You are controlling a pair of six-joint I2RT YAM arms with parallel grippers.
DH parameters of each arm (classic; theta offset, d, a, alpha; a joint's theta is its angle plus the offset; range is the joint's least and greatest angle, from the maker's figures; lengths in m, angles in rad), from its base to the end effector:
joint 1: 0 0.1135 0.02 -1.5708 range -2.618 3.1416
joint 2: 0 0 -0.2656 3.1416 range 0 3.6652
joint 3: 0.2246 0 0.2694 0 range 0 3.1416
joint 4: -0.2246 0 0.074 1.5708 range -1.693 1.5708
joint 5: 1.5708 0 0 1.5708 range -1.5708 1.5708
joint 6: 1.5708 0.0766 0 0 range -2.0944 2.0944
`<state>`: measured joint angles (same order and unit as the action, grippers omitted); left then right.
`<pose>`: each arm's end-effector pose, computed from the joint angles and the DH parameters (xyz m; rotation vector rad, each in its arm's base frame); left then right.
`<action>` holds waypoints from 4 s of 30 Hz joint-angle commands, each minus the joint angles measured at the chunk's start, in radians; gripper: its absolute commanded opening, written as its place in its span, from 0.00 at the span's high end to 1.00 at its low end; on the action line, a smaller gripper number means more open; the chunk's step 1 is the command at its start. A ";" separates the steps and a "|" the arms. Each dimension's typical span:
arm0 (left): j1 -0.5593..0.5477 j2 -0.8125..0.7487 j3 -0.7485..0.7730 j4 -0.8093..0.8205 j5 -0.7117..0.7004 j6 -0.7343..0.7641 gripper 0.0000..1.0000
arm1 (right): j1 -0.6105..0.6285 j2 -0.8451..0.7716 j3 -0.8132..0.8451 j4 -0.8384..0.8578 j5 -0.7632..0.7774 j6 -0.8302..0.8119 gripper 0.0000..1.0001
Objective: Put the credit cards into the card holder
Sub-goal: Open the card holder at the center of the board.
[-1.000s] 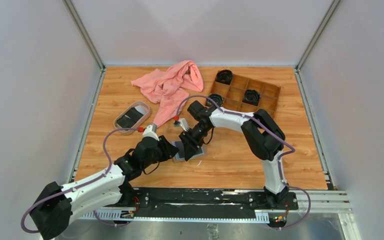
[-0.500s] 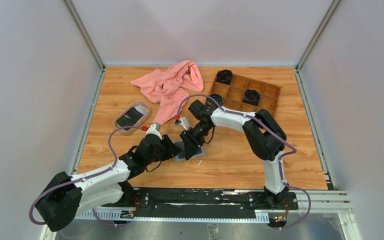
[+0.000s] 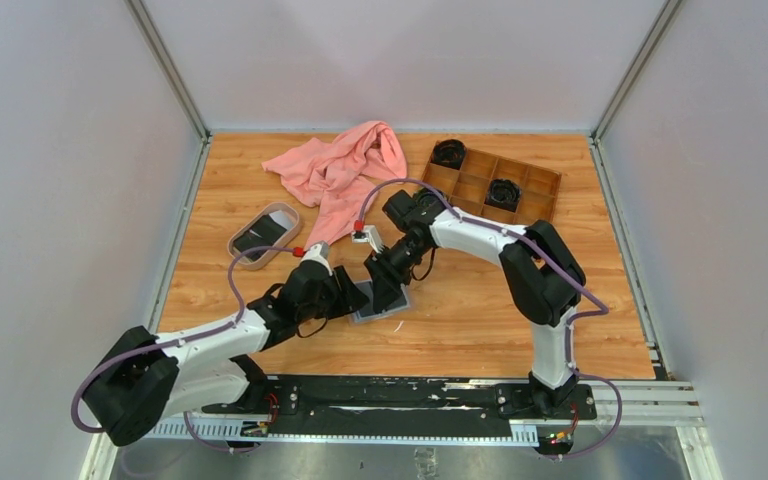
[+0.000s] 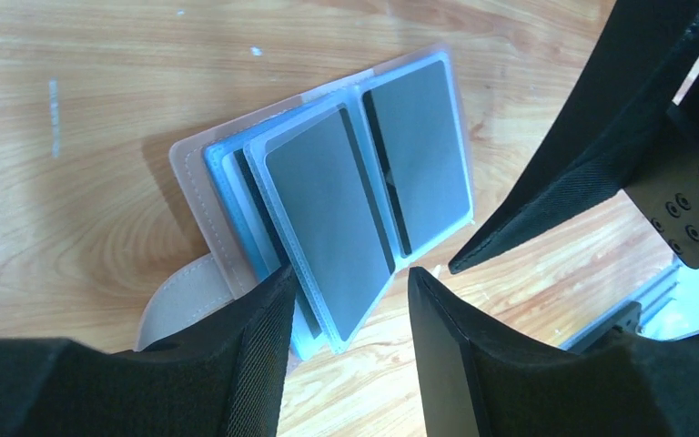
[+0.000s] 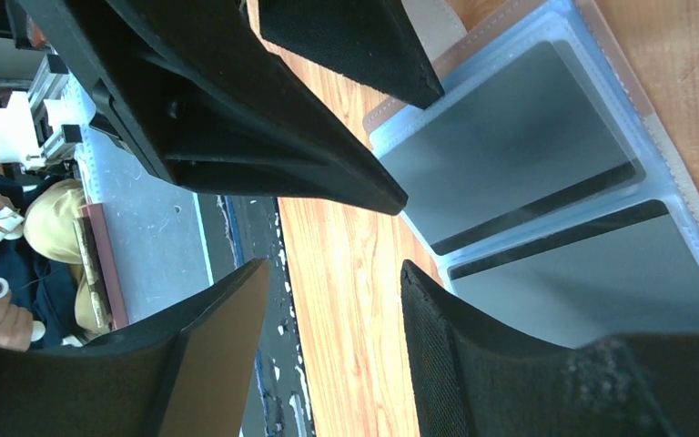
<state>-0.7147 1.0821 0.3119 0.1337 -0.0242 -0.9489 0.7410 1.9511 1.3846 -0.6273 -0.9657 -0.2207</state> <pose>0.1875 -0.1603 0.1187 -0.2896 2.3388 -0.8594 0.2642 0.3271 0.1605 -1.4665 2.2359 1.4784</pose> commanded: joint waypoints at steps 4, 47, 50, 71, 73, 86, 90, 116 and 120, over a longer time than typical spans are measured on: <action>0.008 0.040 0.088 0.058 0.113 0.037 0.51 | -0.033 -0.105 0.059 -0.127 -0.017 -0.140 0.41; 0.018 -0.264 0.109 -0.176 0.048 0.257 0.48 | -0.310 -0.399 -0.108 -0.160 -0.133 -0.409 0.48; 0.017 -0.347 0.138 -0.309 -0.029 0.310 0.36 | -0.309 -0.389 -0.112 -0.160 -0.138 -0.413 0.48; 0.018 -0.157 0.061 -0.138 0.108 0.088 0.35 | -0.226 -0.260 -0.113 -0.121 -0.043 -0.330 0.48; 0.017 -0.124 0.078 -0.138 0.102 0.094 0.36 | -0.218 -0.240 -0.109 -0.120 -0.039 -0.321 0.48; 0.018 0.020 0.122 -0.101 0.092 0.111 0.40 | -0.152 -0.168 -0.092 -0.120 -0.011 -0.300 0.49; 0.018 0.072 0.142 -0.085 0.109 0.119 0.46 | -0.148 -0.151 -0.089 -0.118 -0.017 -0.291 0.49; 0.024 0.129 0.172 -0.169 0.066 0.112 0.37 | -0.145 -0.135 -0.081 -0.120 -0.005 -0.276 0.49; 0.024 0.155 0.188 -0.174 0.075 0.116 0.37 | -0.146 -0.135 -0.079 -0.119 -0.007 -0.277 0.49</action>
<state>-0.6991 1.2114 0.4644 -0.0128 0.0566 -0.8455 0.5827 1.7988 1.2816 -0.7338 -0.9791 -0.5049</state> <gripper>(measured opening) 0.627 0.511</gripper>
